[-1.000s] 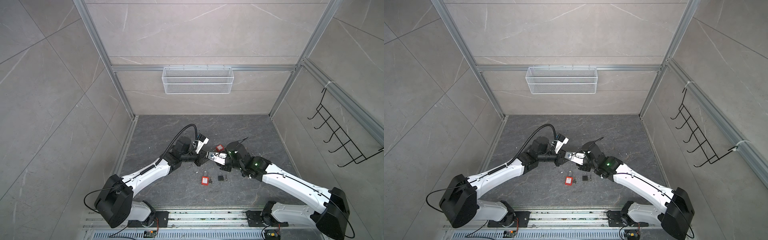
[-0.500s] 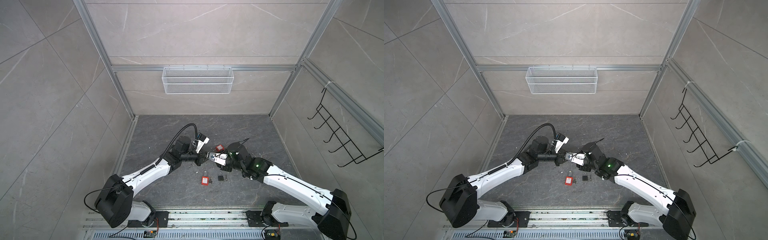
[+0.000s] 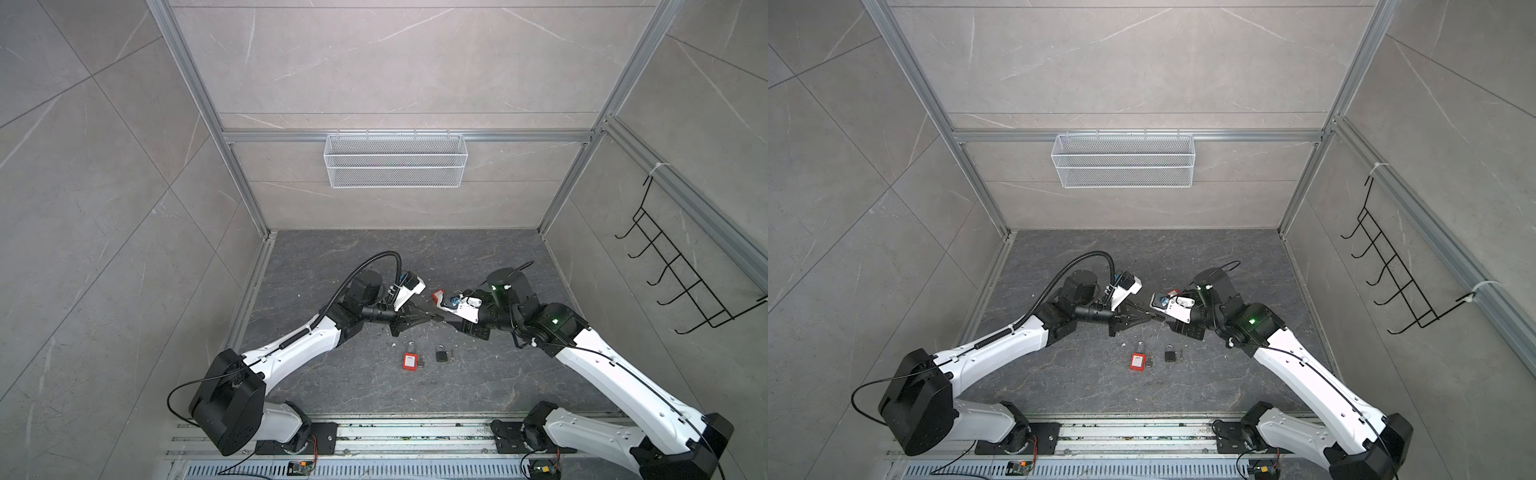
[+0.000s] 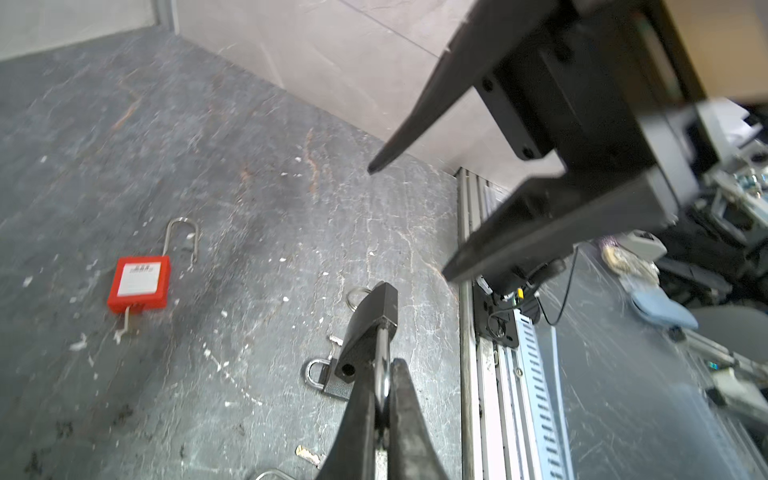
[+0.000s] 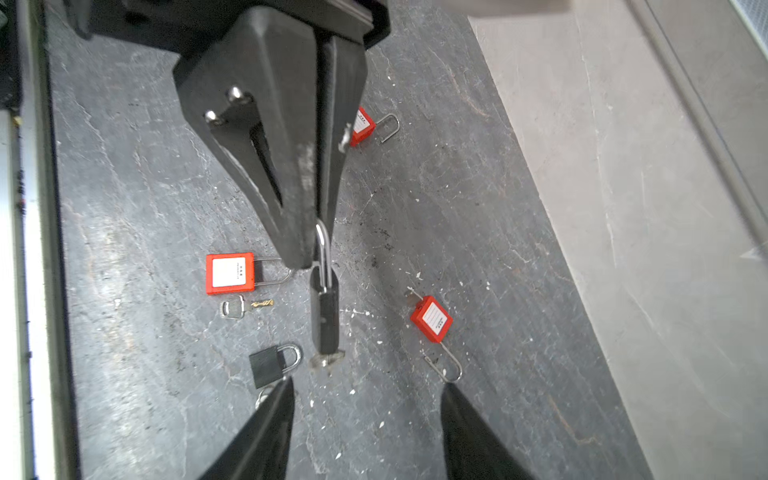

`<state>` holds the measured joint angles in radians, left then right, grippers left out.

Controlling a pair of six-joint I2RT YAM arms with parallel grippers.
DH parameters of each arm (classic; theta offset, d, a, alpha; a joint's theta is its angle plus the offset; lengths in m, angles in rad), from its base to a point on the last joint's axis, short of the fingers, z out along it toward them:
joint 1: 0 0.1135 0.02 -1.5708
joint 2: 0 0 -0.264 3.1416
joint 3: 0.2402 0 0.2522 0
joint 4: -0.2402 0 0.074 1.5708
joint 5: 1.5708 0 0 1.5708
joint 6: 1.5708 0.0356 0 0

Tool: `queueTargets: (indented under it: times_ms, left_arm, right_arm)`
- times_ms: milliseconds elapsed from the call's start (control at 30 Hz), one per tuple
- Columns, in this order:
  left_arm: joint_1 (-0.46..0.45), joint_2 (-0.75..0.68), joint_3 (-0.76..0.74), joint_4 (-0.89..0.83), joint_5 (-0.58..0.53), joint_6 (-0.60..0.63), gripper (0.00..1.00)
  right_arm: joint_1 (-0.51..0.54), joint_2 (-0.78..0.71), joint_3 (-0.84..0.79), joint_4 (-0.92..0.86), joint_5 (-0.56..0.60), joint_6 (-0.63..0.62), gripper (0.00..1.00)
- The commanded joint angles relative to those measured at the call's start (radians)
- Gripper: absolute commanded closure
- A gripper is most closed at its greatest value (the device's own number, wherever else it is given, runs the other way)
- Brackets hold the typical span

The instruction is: Lock with the key

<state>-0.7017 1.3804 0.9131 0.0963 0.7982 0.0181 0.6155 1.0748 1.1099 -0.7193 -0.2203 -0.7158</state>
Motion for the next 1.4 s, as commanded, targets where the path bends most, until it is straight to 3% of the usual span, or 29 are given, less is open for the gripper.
queueTargets:
  times_ms: [0,433,667,933,1133,1367]
  left_arm:
    - [-0.002,-0.038,0.051,0.026,0.112,0.131,1.00]
    - [-0.008,-0.076,0.038,0.014,0.148,0.262,1.00]
    - [-0.010,-0.078,0.035,0.013,0.150,0.260,1.00]
    - [-0.012,-0.073,0.040,0.020,0.146,0.253,1.00]
    - [-0.012,-0.073,0.039,0.026,0.141,0.252,1.00]
    - [-0.012,-0.078,0.032,0.040,0.141,0.249,1.00]
  right_arm:
    - [-0.008,0.018,0.036,-0.150,-0.133,0.012,0.46]
    - [-0.007,0.118,0.071,-0.120,-0.216,0.021,0.57]
    - [-0.008,0.095,0.041,-0.047,-0.226,0.030,0.64]
    - [-0.008,0.069,0.018,-0.023,-0.217,0.026,0.64]
    - [-0.008,0.066,0.011,-0.035,-0.244,0.031,0.78]
    - [-0.008,0.072,0.013,-0.047,-0.267,0.037,0.88]
